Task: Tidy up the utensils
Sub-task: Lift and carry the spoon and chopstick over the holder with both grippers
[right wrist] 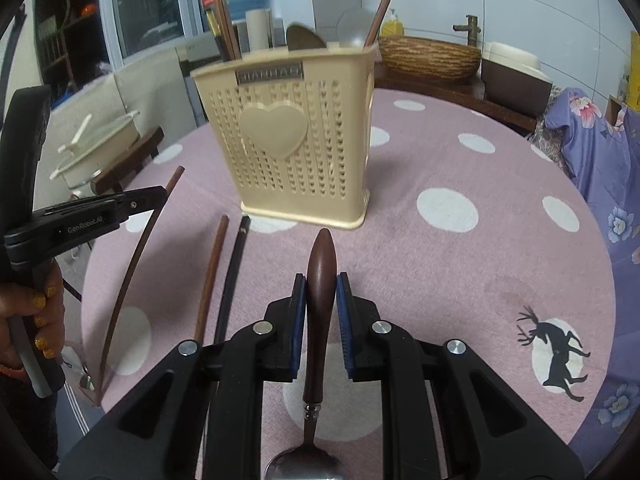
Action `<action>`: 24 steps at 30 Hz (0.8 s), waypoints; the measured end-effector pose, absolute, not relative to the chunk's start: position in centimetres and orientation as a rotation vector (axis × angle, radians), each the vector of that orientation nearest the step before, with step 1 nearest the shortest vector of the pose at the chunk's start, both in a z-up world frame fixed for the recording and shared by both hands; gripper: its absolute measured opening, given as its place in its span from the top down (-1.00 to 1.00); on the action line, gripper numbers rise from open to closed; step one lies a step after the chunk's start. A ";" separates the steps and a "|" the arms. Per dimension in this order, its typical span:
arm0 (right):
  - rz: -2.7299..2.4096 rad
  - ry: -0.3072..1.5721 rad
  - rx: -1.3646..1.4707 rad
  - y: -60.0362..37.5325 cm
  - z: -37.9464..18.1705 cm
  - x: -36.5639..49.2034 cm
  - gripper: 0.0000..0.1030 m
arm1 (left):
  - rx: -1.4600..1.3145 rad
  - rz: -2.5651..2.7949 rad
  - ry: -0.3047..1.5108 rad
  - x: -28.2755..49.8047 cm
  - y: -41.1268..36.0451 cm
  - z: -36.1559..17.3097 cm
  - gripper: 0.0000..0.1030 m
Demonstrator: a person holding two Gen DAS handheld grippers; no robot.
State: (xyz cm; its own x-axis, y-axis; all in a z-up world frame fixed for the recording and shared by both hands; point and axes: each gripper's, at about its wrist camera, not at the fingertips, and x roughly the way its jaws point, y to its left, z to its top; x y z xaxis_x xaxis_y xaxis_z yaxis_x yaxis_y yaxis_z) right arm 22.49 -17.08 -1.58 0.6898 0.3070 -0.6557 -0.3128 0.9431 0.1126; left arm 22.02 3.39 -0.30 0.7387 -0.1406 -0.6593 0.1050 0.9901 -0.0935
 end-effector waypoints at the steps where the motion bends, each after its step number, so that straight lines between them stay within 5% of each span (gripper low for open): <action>1: 0.349 0.718 -0.004 -17.3 -1.1 22.2 0.69 | -0.065 -0.151 0.707 21.6 3.5 0.6 0.86; 12: 0.361 0.590 0.044 -19.4 3.5 20.0 0.69 | -0.111 -0.203 0.511 18.5 4.7 7.2 0.86; 24: 0.362 0.536 0.077 -18.9 4.4 19.2 0.69 | -0.163 -0.214 0.464 17.9 5.7 7.8 0.87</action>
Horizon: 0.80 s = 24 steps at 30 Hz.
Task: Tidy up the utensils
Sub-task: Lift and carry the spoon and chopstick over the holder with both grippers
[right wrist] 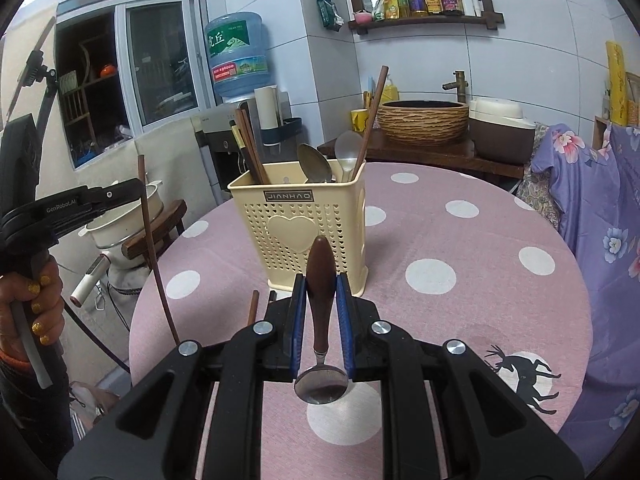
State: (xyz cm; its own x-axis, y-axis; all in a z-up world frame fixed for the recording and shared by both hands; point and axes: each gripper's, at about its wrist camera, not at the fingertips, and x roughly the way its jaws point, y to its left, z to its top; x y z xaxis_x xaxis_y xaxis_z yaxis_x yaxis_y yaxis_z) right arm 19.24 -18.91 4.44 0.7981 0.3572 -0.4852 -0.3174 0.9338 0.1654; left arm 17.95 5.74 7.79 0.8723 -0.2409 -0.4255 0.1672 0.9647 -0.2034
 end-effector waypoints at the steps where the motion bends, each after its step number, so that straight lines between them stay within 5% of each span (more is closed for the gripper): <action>1: 0.361 0.532 0.078 -18.9 4.5 19.2 0.69 | -0.162 -0.215 0.461 17.9 5.8 7.9 0.87; 20: 0.363 0.524 0.079 -18.5 5.5 19.8 0.69 | -0.105 -0.148 0.481 19.8 6.3 7.9 0.94; 22: 0.359 0.526 0.085 -18.6 5.5 19.8 0.69 | -0.105 -0.097 0.512 21.0 7.1 6.9 0.59; 23: 0.357 0.524 0.088 -18.7 5.5 19.8 0.69 | -0.107 -0.077 0.532 21.6 7.5 6.4 0.09; 24: 0.357 0.521 0.090 -18.7 5.6 19.8 0.69 | -0.115 -0.060 0.557 22.3 8.0 5.8 -0.16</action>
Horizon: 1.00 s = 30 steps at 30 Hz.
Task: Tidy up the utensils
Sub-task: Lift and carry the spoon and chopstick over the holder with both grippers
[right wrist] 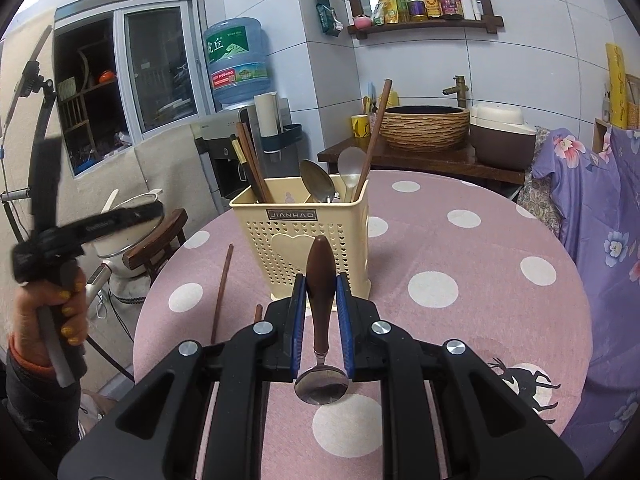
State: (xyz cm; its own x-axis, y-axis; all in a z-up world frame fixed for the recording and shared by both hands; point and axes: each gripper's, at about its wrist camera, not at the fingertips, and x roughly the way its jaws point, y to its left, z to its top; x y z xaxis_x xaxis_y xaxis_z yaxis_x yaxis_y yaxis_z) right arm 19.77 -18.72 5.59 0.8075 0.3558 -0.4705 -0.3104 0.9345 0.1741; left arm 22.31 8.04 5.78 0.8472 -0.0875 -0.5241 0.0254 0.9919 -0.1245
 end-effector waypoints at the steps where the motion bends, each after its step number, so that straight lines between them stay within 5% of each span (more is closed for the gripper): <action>1: 0.356 0.517 0.092 -18.8 5.7 19.7 0.69 | -0.129 -0.043 0.588 23.2 8.7 5.0 -0.15; 7: 0.344 0.510 0.094 -19.0 5.8 19.6 0.69 | -0.068 0.088 0.768 28.7 10.3 0.0 -0.10; 12: 0.340 0.521 0.096 -19.0 5.6 19.7 0.69 | -0.042 0.149 0.869 32.4 10.4 -3.1 0.16; 30: 0.333 0.528 0.115 -19.2 5.4 20.3 0.69 | -0.011 0.248 0.930 38.4 9.3 -5.5 0.81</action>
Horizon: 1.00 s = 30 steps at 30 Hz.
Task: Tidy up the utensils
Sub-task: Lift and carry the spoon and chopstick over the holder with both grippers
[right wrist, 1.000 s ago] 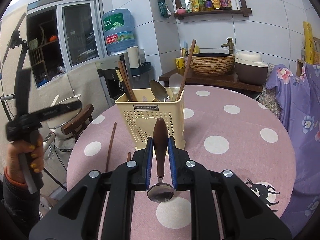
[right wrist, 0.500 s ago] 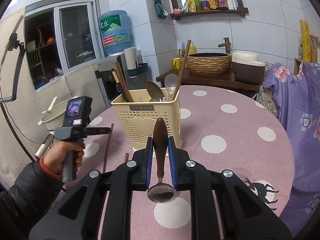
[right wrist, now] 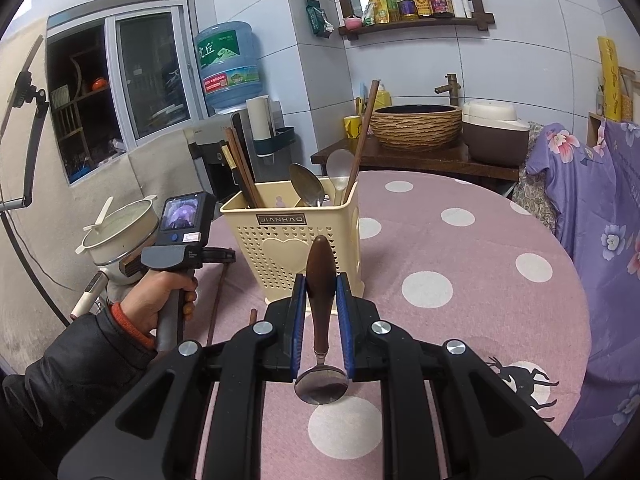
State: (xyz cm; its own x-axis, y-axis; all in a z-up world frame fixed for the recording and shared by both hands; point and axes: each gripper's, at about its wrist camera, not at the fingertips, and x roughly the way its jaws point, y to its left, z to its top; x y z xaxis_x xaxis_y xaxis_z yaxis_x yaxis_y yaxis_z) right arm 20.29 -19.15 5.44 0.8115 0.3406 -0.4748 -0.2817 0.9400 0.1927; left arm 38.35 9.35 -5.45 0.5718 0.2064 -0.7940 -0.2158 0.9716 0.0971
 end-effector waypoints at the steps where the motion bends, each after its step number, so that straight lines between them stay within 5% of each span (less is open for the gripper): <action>1: 0.332 0.530 0.117 -19.1 5.4 20.3 0.69 | -0.003 0.250 0.926 38.6 9.2 -5.5 0.81; 11: 0.334 0.522 0.128 -19.1 5.5 20.2 0.69 | -0.073 0.202 0.886 37.1 9.1 -4.8 0.86; 30: 0.364 0.479 0.115 -18.8 6.2 18.4 0.69 | -0.125 -0.166 0.470 19.6 5.9 7.2 0.86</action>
State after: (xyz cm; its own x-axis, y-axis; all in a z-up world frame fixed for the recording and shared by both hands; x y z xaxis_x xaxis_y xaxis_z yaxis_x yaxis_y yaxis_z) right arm 18.37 -18.78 6.23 0.8244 0.3683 -0.4297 -0.3150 0.9294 0.1923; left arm 19.56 5.89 7.20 0.8784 -0.1878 -0.4394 0.1303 0.9788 -0.1579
